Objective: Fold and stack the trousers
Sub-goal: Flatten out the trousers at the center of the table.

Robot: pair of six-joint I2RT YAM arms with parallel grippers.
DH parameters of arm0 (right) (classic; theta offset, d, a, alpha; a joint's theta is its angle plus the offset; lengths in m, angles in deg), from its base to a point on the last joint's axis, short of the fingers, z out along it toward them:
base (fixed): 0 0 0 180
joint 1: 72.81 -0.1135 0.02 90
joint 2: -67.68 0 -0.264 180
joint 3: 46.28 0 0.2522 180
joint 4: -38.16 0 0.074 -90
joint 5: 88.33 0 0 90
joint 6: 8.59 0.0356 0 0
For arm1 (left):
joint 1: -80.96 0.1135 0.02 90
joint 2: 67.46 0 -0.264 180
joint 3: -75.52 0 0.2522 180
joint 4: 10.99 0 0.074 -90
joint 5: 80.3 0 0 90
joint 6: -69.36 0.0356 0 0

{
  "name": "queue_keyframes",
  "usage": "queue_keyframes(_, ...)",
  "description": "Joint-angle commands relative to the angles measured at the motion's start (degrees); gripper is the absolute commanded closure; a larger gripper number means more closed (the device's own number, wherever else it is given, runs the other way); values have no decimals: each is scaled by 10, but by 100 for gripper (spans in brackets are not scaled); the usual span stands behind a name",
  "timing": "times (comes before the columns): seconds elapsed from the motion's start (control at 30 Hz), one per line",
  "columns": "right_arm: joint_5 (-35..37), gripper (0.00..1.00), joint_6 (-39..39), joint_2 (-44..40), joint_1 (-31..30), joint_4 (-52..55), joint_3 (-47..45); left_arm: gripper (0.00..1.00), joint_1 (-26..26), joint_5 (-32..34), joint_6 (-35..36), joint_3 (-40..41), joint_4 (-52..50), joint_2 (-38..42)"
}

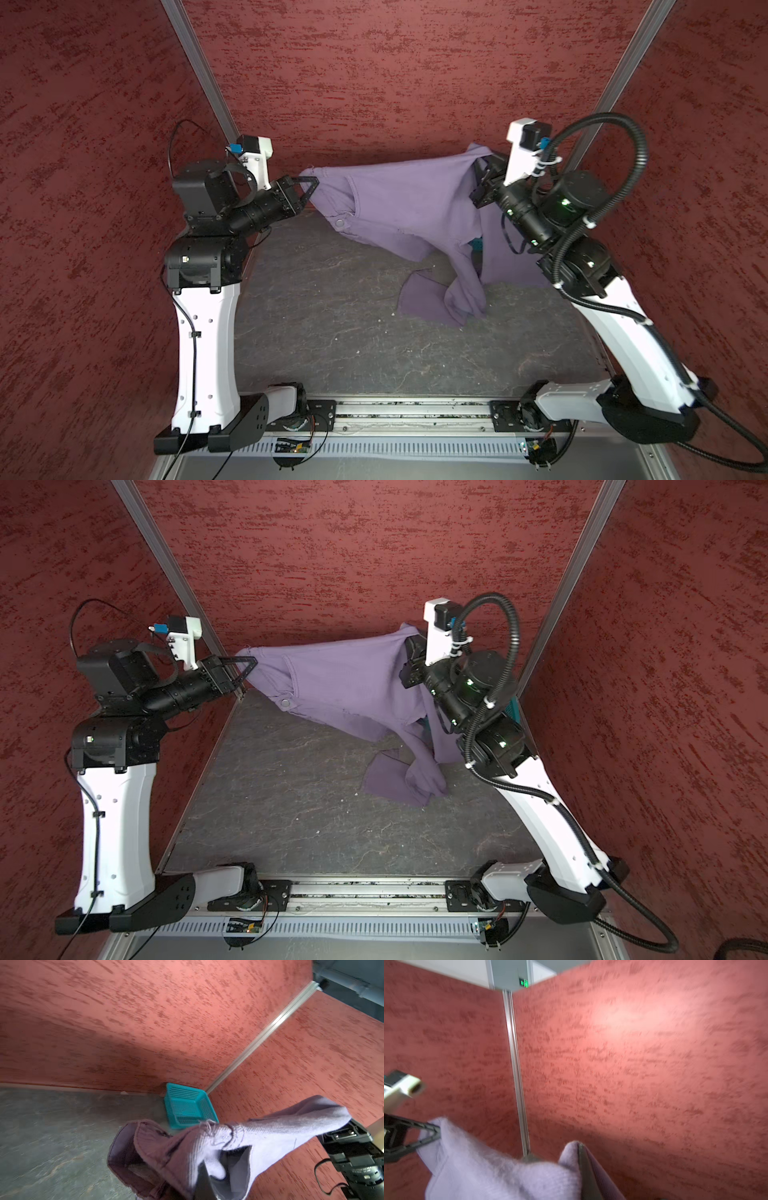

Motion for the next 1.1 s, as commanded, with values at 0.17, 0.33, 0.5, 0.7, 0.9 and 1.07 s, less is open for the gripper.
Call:
queue_keyframes(0.17, -178, 100, 116, 185, 3, 19, -115, 100, 100, 179, -18, 102, -39, 74)
queue_keyframes(0.33, -262, 72, 176, 242, 4, -12, -188, 100, 143, 189, -13, 152, -47, 96)
queue_keyframes(0.5, -180, 58, 153, 158, 5, -1, -309, 100, 145, 212, -7, 190, -43, 103)
queue_keyframes(0.7, -98, 55, 141, 57, 6, 132, -430, 100, 146, 199, -14, 220, -20, 96)
queue_keyframes(0.9, -175, 49, 188, -5, 5, 188, -537, 100, 147, 189, -19, 226, -7, 90)
queue_keyframes(1.07, -215, 30, 224, 2, 3, 127, -596, 100, 147, 170, -28, 229, 4, 84)
